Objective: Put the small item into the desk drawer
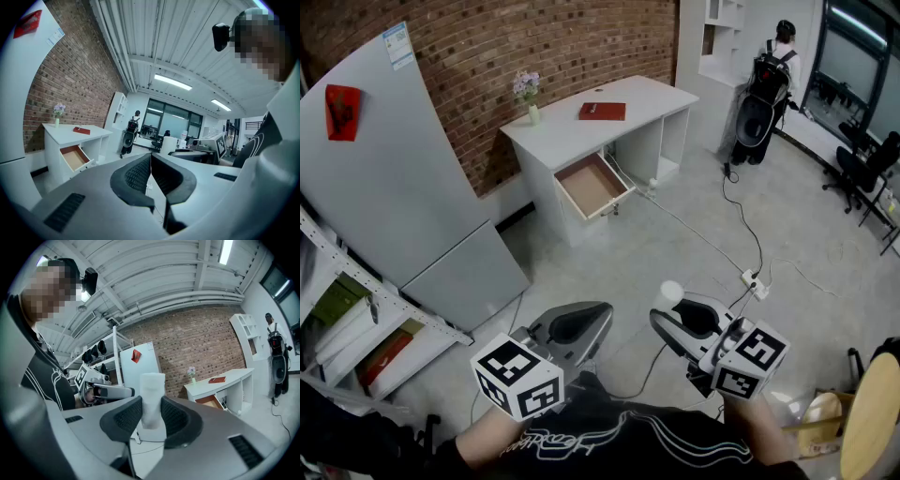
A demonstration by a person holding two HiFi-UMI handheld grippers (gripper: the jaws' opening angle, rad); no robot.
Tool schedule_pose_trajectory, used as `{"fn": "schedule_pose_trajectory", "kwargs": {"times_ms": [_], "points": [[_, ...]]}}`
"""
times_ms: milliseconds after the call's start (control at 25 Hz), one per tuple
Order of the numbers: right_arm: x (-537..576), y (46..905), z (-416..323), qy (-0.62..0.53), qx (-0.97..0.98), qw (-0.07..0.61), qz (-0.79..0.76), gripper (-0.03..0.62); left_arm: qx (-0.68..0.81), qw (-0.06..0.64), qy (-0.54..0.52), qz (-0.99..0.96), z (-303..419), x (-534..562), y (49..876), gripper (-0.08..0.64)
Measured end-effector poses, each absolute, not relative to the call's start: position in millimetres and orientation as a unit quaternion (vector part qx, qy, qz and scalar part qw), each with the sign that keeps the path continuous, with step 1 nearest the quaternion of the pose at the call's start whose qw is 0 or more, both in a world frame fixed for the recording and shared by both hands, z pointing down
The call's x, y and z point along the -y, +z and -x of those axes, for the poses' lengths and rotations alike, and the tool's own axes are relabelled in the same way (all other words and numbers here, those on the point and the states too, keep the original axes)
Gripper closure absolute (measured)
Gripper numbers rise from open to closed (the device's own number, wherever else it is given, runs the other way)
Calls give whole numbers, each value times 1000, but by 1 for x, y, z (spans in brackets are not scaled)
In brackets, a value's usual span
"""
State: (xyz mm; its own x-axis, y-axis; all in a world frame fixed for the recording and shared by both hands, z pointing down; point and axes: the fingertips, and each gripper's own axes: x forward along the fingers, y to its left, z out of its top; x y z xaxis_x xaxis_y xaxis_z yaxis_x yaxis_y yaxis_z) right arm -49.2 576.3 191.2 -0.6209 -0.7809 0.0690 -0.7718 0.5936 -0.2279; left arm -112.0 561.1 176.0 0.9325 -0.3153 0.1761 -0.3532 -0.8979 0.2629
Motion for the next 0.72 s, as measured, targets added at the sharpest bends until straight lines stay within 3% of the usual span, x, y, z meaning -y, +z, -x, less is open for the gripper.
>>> {"fn": "schedule_pose_trajectory", "kwargs": {"times_ms": [720], "points": [[-565,196,32,-122,-882,15,455,457,177,147,58,-971,102,-548,183,538]]}}
